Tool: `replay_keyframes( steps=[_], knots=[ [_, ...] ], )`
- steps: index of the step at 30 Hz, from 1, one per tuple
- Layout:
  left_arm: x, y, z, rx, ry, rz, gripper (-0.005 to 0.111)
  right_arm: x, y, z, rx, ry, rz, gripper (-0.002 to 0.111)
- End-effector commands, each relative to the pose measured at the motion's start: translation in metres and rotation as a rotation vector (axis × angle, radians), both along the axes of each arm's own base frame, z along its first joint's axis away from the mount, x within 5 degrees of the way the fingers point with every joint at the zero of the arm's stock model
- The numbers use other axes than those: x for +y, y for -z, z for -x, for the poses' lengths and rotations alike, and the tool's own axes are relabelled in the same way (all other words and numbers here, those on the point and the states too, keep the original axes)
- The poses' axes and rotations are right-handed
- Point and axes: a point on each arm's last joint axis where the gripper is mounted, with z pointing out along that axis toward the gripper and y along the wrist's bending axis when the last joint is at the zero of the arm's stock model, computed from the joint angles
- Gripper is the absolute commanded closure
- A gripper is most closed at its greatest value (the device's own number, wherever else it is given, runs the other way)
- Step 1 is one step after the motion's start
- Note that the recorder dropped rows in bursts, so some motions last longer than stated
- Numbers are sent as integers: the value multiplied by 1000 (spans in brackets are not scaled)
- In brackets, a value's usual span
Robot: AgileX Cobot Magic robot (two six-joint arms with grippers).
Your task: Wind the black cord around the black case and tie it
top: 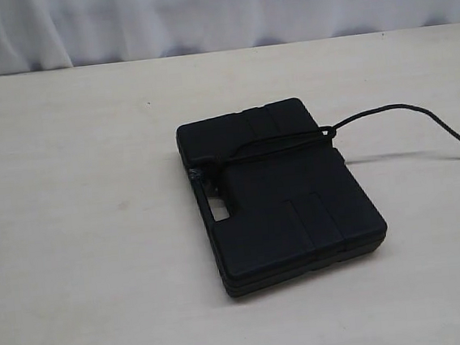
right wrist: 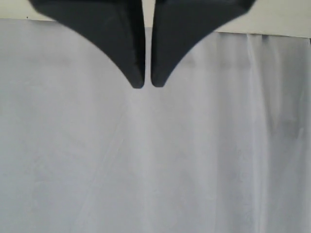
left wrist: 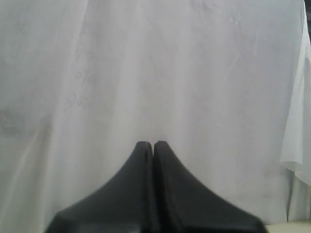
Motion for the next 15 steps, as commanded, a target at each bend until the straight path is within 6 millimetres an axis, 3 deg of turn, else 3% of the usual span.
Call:
replay_keyframes(
  steps=[1, 10, 15],
  knots=[
    [1, 11, 6, 76, 10, -21, 107, -4, 7, 12, 42, 46, -24, 104],
    [-1, 29, 3, 265, 16, -91, 107, 4, 7, 29, -6, -58, 4, 104],
    [-1, 31, 2, 278, 11, -121, 107, -2, 10, 29, 41, -13, -57, 104]
  ],
)
